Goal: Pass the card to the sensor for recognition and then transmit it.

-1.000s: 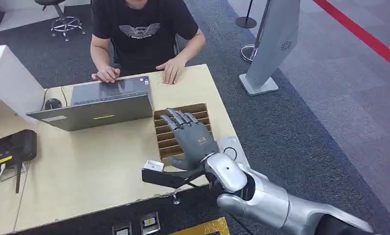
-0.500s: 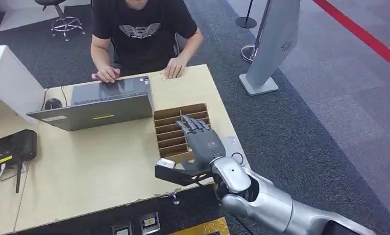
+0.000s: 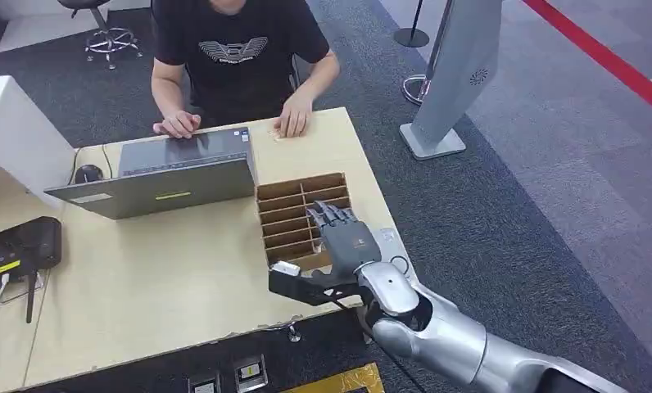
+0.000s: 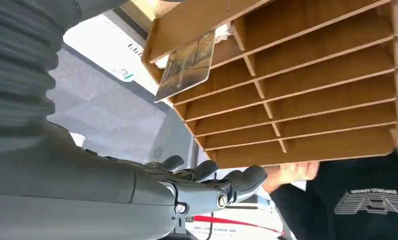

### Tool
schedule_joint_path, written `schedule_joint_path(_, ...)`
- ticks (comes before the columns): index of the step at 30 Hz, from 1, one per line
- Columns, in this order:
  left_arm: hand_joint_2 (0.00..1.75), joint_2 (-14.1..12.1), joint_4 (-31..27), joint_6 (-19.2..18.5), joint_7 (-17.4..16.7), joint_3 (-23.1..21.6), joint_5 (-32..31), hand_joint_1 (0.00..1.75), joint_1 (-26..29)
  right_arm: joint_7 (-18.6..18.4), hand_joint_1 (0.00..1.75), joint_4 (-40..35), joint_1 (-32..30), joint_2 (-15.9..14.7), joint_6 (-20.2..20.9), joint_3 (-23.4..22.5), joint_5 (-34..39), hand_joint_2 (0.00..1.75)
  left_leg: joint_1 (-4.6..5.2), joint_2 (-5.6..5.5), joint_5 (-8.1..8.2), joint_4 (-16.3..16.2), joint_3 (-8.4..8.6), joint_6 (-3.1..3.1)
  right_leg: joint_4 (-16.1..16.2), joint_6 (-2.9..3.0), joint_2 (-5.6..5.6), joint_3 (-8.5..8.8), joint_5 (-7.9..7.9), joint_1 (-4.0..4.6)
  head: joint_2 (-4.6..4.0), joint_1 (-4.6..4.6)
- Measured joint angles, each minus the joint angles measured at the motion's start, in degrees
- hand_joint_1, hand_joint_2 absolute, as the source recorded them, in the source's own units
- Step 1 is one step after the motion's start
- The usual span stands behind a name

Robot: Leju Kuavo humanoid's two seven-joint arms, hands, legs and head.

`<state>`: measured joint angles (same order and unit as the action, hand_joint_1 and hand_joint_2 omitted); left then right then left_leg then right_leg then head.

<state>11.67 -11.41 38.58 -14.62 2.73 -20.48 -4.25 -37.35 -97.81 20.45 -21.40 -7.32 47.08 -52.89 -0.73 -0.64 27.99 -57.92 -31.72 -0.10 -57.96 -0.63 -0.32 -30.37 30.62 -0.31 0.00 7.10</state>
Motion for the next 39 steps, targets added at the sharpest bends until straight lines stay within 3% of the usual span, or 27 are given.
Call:
schedule_joint_path(18,0.00,-0.11,0.00,-0.02,0.02,-0.09,-0.18,0.00,0.00,-1.07,0.00,3.85,-0.50,0.00,-1.62,-1.44,-0.11,1.75,0.00,0.00,0.00,0.00,0.01,0.00,0.00,0.00,0.00,0.00,0.00,0.00,0.00,0.00)
schedule_joint_path(39,0.00,-0.15,0.00,-0.07,0.02,-0.11,-0.33,0.00,0.00,-1.68,0.14,4.06,-0.88,-0.13,-1.75,-1.55,-0.44,1.75,0.00,0.00,0.00,0.00,0.01,0.00,0.00,0.00,0.01,0.00,0.00,0.00,0.00,0.00)
